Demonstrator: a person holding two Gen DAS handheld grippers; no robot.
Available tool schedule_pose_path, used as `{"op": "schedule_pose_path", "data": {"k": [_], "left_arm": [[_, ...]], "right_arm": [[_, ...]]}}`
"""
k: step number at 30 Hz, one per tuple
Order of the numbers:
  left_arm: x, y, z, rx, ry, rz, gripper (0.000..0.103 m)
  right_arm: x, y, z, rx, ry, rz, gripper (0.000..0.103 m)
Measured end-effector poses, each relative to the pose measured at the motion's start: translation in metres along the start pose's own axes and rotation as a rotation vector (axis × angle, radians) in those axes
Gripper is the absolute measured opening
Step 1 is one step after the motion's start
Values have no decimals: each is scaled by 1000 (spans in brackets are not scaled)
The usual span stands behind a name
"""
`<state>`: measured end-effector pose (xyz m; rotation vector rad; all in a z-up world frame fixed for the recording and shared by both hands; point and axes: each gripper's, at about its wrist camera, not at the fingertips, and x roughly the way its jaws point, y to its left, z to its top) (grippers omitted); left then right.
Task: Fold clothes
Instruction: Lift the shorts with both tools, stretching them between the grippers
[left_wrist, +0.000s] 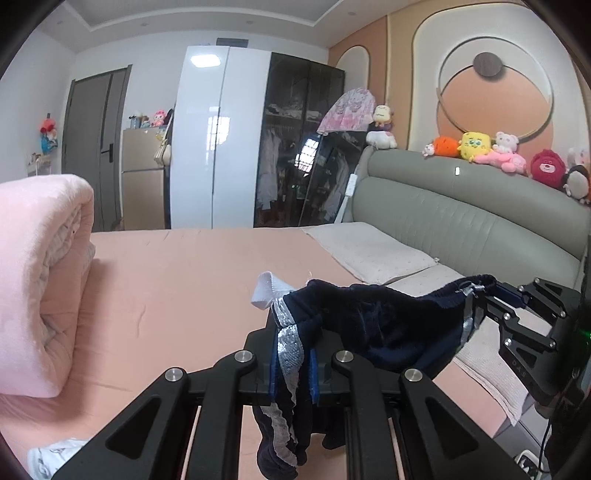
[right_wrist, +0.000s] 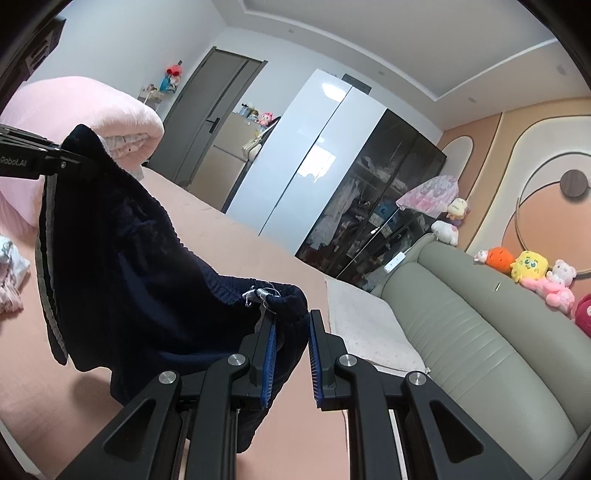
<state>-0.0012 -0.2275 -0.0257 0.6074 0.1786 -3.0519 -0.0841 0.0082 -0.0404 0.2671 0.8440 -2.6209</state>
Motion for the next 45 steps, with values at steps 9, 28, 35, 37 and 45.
{"op": "schedule_pose_path", "data": {"k": [9, 28, 35, 37, 45], "left_arm": [[-22, -5, 0, 54, -11, 5, 10], [20, 5, -16, 63, 95, 19, 10], [60, 10, -7, 120, 127, 38, 10], [71, 13, -3, 133, 134, 35, 10], [115, 28, 16, 114, 165, 46, 10]], "right_arm": [[-28, 7, 6, -28, -17, 15, 14], [7, 27, -15, -25, 84, 82, 14], [46, 19, -12, -5, 120, 89, 14], [59, 14, -9, 10, 124, 103, 14], [113, -9, 0, 108, 154, 179, 14]]}}
